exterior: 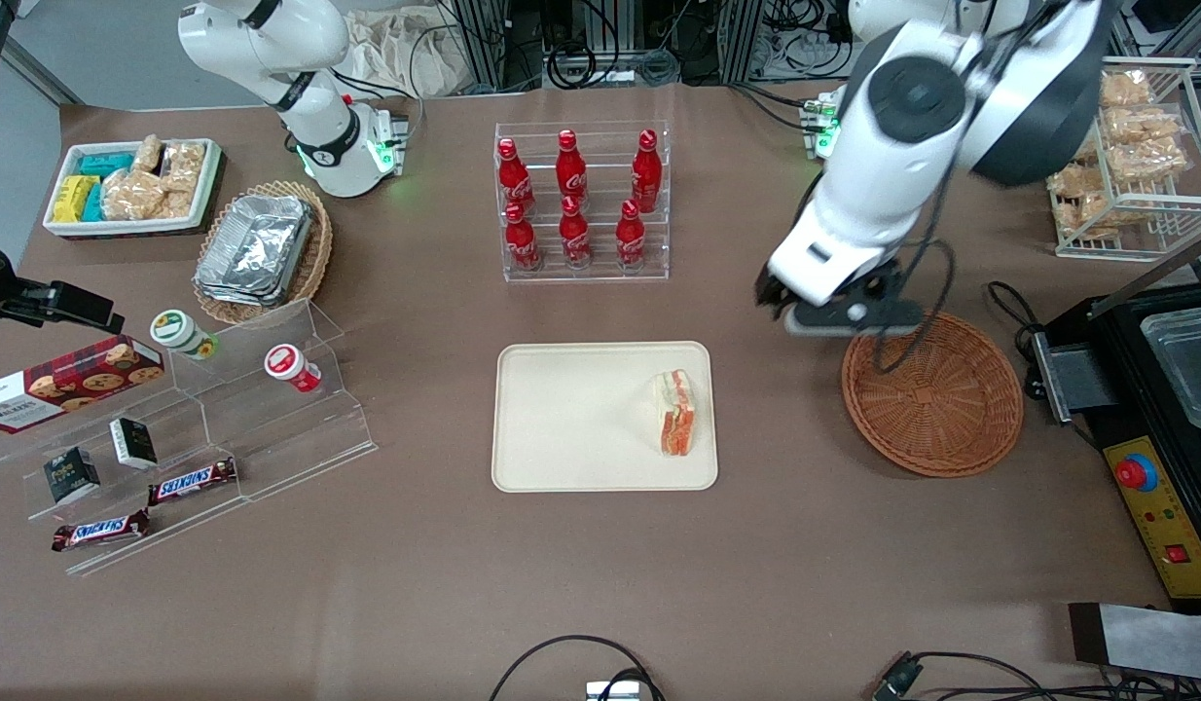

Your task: Place sandwich from basket to tray

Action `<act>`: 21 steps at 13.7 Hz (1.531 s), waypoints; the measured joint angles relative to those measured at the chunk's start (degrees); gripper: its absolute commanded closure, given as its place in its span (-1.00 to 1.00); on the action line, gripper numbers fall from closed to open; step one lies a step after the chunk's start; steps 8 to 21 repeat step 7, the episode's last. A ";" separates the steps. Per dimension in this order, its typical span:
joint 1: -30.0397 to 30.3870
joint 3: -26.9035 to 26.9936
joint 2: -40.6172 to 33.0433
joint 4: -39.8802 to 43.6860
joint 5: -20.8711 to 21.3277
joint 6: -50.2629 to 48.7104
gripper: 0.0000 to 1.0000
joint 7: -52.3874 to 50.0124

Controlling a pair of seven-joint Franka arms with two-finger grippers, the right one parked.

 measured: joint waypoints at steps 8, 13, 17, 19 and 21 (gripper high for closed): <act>12.90 0.93 -2.76 3.91 -1.03 -4.65 -1.00 13.47; 12.90 0.93 -2.76 3.91 -1.03 -4.65 -1.00 13.47; 12.90 0.93 -2.76 3.91 -1.03 -4.65 -1.00 13.47; 12.90 0.93 -2.76 3.91 -1.03 -4.65 -1.00 13.47; 12.90 0.93 -2.76 3.91 -1.03 -4.65 -1.00 13.47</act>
